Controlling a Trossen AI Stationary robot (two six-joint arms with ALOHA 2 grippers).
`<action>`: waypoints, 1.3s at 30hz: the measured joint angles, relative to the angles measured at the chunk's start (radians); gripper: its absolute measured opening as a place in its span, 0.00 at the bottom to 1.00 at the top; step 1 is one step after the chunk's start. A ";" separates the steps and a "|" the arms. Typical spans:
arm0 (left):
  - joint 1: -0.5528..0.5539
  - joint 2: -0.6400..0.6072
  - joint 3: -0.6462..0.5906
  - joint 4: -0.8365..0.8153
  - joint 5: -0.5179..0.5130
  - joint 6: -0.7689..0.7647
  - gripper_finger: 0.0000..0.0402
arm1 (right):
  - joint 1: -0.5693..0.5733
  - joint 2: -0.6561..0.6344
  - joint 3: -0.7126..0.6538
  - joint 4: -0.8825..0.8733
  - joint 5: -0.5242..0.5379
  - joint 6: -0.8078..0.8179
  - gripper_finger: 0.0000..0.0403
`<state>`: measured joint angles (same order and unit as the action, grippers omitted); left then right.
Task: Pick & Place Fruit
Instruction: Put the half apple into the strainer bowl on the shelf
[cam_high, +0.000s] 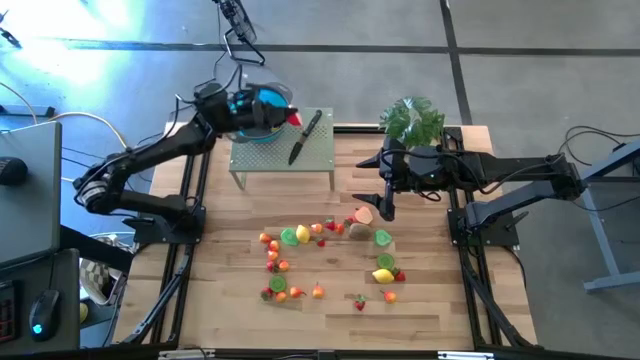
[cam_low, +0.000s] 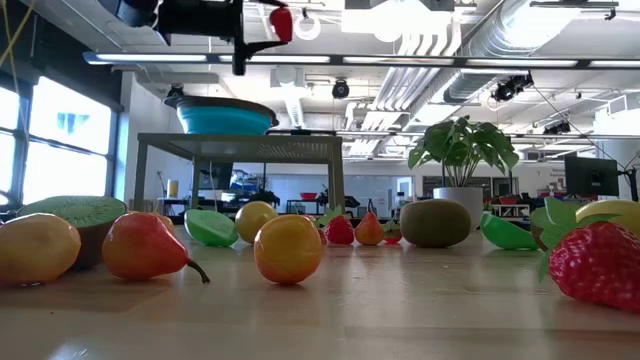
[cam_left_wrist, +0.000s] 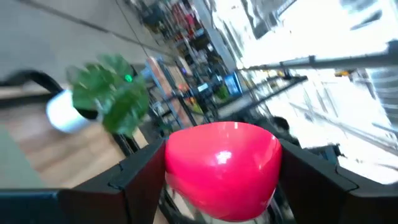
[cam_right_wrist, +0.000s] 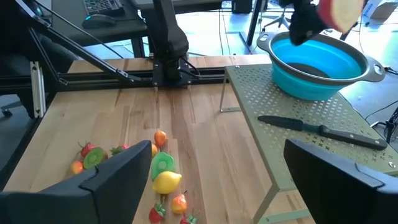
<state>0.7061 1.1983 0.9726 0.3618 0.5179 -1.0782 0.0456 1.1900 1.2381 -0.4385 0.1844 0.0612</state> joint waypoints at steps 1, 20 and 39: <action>0.021 -0.001 0.000 0.000 0.000 0.000 0.66 | 0.000 0.000 0.000 0.000 0.000 0.000 0.89; 0.121 -0.001 0.152 -0.404 -0.081 0.249 0.66 | -0.009 0.000 0.000 0.001 0.027 -0.004 0.89; 0.118 0.056 0.421 -1.097 -0.659 0.559 0.66 | -0.009 0.001 -0.001 0.001 0.058 -0.005 0.89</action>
<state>0.8246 1.2544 1.3934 -0.7356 -0.1416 -0.5194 0.0364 1.1908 1.2376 -0.4376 0.2423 0.0563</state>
